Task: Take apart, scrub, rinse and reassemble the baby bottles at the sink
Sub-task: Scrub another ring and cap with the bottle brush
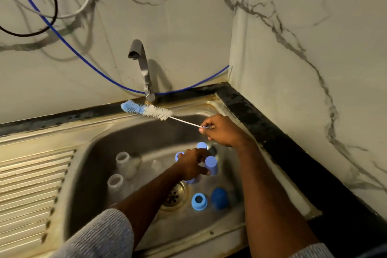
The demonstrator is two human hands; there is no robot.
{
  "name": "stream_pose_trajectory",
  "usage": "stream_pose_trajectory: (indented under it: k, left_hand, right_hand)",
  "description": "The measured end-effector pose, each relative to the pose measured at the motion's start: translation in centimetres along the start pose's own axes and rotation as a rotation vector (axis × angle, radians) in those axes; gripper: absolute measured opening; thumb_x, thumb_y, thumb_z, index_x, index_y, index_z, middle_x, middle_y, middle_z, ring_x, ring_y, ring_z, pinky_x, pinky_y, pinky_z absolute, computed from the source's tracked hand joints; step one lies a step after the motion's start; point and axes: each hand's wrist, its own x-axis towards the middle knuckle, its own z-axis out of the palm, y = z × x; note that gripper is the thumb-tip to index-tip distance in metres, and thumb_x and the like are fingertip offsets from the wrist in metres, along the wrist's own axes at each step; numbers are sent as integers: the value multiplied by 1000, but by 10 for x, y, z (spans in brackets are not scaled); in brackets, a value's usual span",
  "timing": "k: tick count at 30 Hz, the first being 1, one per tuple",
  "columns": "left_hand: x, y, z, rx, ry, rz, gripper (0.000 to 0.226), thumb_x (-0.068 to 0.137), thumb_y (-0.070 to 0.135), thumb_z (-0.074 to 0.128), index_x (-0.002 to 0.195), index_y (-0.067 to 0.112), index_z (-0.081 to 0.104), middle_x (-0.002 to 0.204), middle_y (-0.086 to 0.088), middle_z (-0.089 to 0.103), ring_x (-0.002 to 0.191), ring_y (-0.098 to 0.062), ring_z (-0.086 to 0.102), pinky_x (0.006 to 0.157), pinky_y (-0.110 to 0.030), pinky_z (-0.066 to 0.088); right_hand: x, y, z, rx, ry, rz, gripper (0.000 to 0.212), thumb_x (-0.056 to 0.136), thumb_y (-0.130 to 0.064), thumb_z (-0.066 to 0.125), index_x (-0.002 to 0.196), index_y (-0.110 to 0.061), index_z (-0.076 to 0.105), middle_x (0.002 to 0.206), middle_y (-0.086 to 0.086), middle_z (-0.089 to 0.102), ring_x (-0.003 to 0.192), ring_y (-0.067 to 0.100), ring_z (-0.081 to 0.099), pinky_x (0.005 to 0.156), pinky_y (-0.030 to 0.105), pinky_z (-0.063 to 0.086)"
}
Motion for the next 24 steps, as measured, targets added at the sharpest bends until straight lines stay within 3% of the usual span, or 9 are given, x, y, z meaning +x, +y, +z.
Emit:
stream_pose_trajectory:
  k: [5, 9, 14, 18, 24]
  left_hand:
    - [7, -2, 15, 99, -83, -19, 53, 80, 26, 82, 128, 25, 60, 115, 7, 66, 106, -13, 59, 95, -33, 46]
    - [3, 0, 15, 89, -127, -24, 58, 85, 19, 77, 138, 21, 54, 128, 1, 67, 118, -13, 60, 95, -25, 44]
    - [-9, -4, 13, 119, -107, -21, 60, 82, 23, 81, 137, 21, 55, 128, 1, 68, 122, -17, 60, 105, -41, 47]
    - [-10, -7, 20, 184, -91, -3, 56, 86, 25, 76, 137, 28, 55, 120, 3, 69, 115, -19, 58, 103, -45, 42]
    - [-4, -6, 23, 182, -71, -25, 53, 89, 24, 73, 138, 25, 54, 126, 2, 67, 122, -19, 57, 107, -48, 37]
  right_hand:
    - [2, -3, 2, -3, -7, 5, 7, 92, -28, 69, 94, -23, 73, 67, -8, 65, 70, 11, 66, 76, 29, 55]
    - [3, -6, 5, -18, -23, 16, 6, 91, -29, 70, 94, -24, 73, 68, -8, 64, 76, 14, 67, 80, 31, 56]
    - [-1, -14, 9, -47, -44, -6, 5, 91, -28, 70, 86, -28, 71, 66, -9, 63, 75, 14, 67, 78, 32, 56]
    - [-5, -20, 14, -18, -69, -20, 6, 91, -26, 71, 85, -27, 72, 69, -10, 64, 73, 11, 66, 78, 32, 56]
    - [-4, -20, 14, -14, -104, -16, 3, 92, -23, 70, 92, -22, 73, 69, -10, 62, 71, 7, 61, 71, 24, 47]
